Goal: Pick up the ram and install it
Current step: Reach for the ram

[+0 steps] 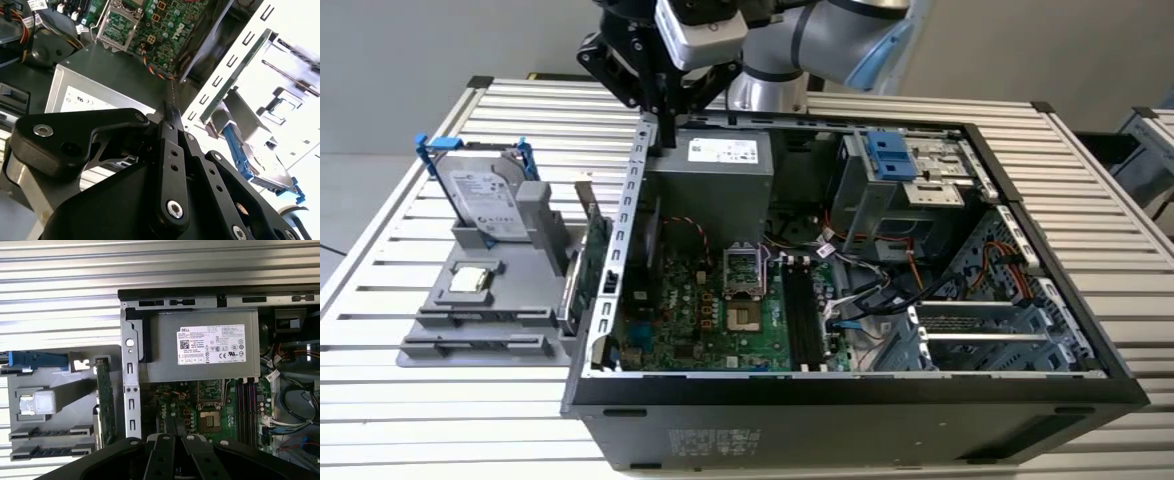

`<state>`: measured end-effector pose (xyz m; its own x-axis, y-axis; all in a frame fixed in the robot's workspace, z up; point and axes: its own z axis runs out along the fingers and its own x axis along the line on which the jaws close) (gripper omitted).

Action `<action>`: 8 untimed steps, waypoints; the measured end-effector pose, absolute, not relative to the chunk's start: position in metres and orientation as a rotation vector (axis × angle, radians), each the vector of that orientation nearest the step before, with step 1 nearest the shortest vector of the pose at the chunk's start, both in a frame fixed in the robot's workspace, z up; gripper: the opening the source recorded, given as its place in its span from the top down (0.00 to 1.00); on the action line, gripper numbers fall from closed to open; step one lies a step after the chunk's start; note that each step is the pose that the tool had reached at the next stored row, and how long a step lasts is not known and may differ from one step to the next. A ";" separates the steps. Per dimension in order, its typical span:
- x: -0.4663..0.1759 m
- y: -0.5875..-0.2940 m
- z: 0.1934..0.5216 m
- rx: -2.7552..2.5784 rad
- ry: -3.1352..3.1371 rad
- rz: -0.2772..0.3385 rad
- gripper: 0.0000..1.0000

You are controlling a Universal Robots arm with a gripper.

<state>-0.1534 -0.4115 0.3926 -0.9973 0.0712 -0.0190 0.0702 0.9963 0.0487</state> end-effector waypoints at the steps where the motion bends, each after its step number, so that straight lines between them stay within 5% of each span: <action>1: -0.154 -0.412 0.393 0.110 3.118 0.075 1.00; 8: -0.157 -0.414 0.393 0.110 3.118 0.075 1.00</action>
<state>-0.1575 -0.4138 0.3926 -0.9973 0.0712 -0.0190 0.0702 0.9963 0.0487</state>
